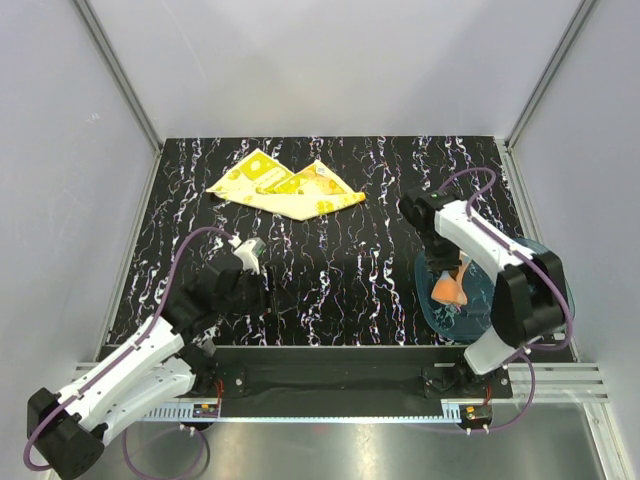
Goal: Roll the towels
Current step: Place the rolled towel into the container, then move the towel to the center of the board, then flatten the towel
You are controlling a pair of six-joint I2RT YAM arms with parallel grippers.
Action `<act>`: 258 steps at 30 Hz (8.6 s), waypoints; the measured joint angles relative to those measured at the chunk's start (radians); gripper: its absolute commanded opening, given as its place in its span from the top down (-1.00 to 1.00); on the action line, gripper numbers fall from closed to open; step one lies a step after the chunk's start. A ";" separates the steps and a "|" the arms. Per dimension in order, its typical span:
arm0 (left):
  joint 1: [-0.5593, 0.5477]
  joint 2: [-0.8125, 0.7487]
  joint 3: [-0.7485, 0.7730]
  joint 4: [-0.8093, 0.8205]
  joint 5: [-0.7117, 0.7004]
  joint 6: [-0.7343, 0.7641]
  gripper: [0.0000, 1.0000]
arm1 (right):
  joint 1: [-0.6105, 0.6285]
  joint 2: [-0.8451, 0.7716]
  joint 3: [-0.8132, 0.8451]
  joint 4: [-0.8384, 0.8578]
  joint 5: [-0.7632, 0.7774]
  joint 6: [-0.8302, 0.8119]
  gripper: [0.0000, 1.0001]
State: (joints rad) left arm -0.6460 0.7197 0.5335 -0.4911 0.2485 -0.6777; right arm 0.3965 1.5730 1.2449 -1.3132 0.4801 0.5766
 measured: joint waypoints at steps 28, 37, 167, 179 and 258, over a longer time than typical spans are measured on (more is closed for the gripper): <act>0.000 0.015 0.005 -0.025 -0.047 0.008 -0.32 | 0.045 0.192 -0.039 0.333 -0.365 -0.140 1.00; 0.000 0.049 0.016 -0.039 -0.071 0.013 -0.31 | 0.093 0.172 -0.146 0.394 -0.394 -0.138 0.15; 0.343 1.104 0.928 -0.166 -0.447 0.130 -0.56 | -0.016 0.256 0.115 0.591 -0.501 -0.135 1.00; 0.431 1.440 1.289 -0.155 -0.389 0.109 -0.43 | -0.011 0.263 0.108 0.620 -0.527 -0.142 1.00; 0.603 0.403 0.557 -0.624 -0.386 0.221 1.00 | 0.078 0.027 0.126 0.314 -0.542 -0.052 1.00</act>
State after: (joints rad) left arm -0.0433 1.1229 1.0908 -1.1156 -0.1379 -0.4568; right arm 0.4747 1.6001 1.3712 -0.9993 -0.0620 0.5247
